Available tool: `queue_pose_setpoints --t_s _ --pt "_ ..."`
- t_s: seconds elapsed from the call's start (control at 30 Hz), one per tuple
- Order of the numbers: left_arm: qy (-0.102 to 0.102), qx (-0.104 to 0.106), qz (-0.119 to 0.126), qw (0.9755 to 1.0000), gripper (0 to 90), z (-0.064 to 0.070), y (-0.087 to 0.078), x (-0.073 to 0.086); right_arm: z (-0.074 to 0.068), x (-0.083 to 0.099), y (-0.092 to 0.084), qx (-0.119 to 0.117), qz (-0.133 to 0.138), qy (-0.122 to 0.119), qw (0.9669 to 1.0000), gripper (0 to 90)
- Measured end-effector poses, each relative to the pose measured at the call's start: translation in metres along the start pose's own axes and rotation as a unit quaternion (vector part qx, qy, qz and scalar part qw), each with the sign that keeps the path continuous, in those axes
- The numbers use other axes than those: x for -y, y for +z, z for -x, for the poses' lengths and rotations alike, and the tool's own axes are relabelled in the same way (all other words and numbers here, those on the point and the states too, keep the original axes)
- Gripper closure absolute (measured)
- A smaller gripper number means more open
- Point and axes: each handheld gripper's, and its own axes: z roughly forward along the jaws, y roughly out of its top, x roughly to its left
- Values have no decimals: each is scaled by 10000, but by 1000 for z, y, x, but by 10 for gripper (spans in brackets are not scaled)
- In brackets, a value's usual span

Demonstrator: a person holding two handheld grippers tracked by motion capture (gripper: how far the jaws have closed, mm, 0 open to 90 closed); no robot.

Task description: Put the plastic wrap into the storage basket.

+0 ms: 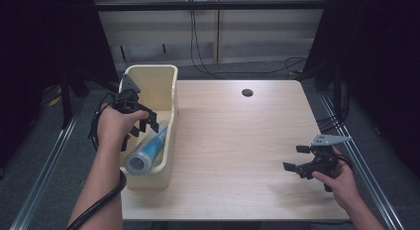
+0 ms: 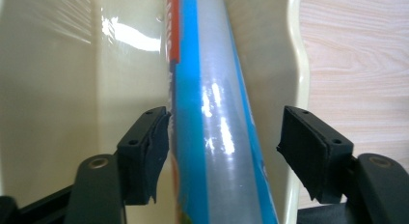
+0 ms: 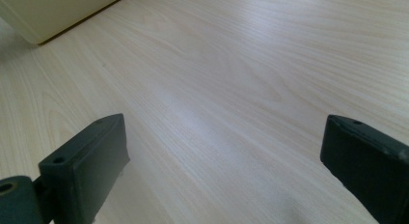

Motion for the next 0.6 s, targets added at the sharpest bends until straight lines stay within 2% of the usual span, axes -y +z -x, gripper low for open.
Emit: queue_pose_setpoints --t_s 0.1,0.2,0.37,0.47,0.6 --pt "-14 -9 44 10000 334 1 -3 0 1 1 0 -19 -11 -12 10000 26" --pt "57 -38 163 9998 304 2 -5 0 0 0 0 -11 -4 -3 10000 25" --pt "94 93 272 9995 246 4 -7 1 0 0 0 -7 -17 -3 10000 25" --pt "187 177 362 9990 192 7 -7 1 -1 1 1 -15 -39 -35 10000 25" --pt "259 297 455 9982 162 12 -10 2 -2 1 1 -12 -55 -75 10000 25"
